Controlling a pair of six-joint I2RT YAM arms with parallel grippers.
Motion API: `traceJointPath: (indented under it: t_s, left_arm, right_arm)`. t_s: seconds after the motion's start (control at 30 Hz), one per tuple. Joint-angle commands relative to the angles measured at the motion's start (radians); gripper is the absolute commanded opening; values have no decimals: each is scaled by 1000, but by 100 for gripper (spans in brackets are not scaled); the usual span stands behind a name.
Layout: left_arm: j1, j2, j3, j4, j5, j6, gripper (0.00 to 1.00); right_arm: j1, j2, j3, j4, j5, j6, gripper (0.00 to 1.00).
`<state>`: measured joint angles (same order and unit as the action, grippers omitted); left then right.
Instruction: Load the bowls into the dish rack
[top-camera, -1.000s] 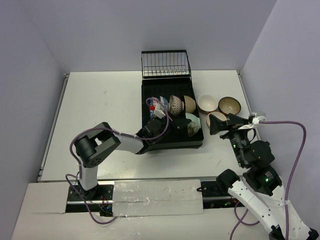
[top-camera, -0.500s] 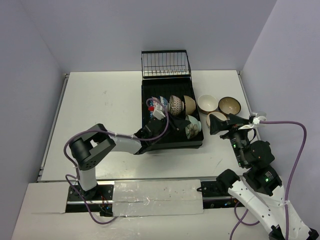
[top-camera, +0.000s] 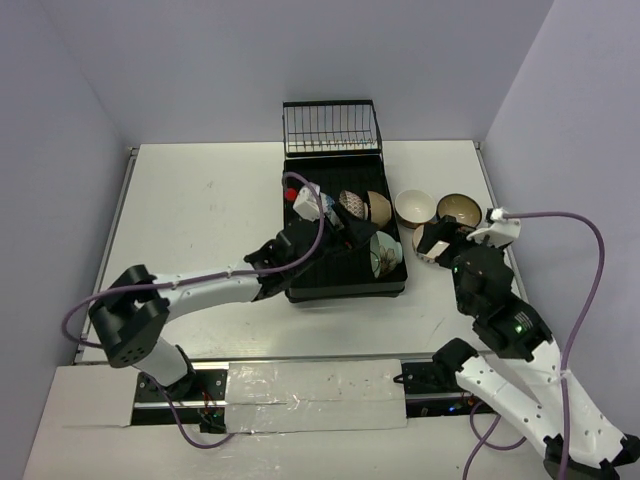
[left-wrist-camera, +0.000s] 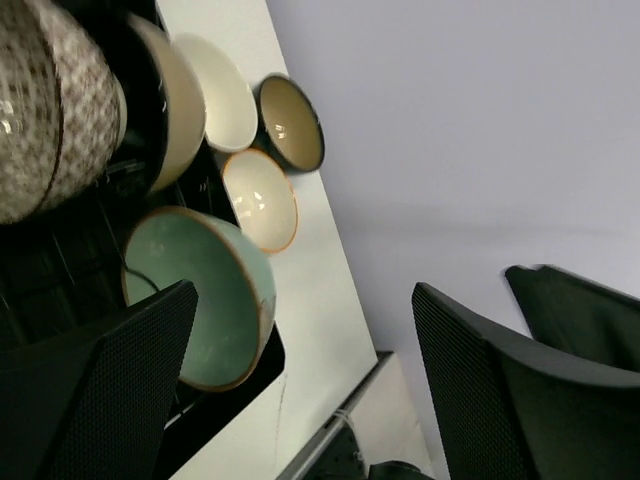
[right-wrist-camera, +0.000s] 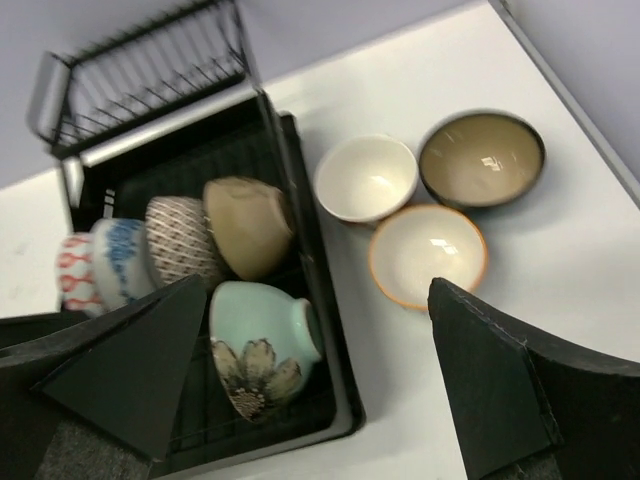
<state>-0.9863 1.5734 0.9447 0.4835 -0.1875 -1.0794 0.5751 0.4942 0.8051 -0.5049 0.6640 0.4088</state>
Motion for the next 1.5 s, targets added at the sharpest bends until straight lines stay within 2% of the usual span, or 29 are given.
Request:
traceJointPath:
  t_s: [0.0,0.03,0.13,0.17,0.27,0.37,0.53,0.67,0.8,1.27,1.47]
  left_arm:
    - [1,-105,141,-233,-87,259,94]
    - [0,-118,166,-328,-98,307,96]
    - [2,-159,249,-475,-133,457,96]
    - [5,-170,261,-565,-135,490,96]
    - [12,-229,278,-670,-159,571,96]
    - [38,-289,260,-792,-156,637,97]
    - [112,-349,241,-982,-197,703,97]
    - [129,-403,191,-982,-188,723,97]
    - [138,-434,157,-956,-190,727,96]
    - [140,-400,160,-947,-147,750,94]
    - [141,-391,154,-936,-116,765,93]
  right_arm:
    - [-33,79,51,-112,83,114,100]
    - [-90,96,54,-118,27,133,100]
    - [-226,176,46,-119,-102,147,100]
    - [-313,211,39,-118,-163,156,100]
    - [-409,282,17,-95,-191,188,99]
    - [-495,377,-13,-52,-291,232,98]
    - [-567,498,-87,75,-410,297,92]
    - [-636,613,-116,124,-448,314,81]
    - [-655,638,-152,181,-428,312,77]
    - [-687,771,-191,308,-415,321,55]
    - [-690,790,-191,319,-409,321,39]
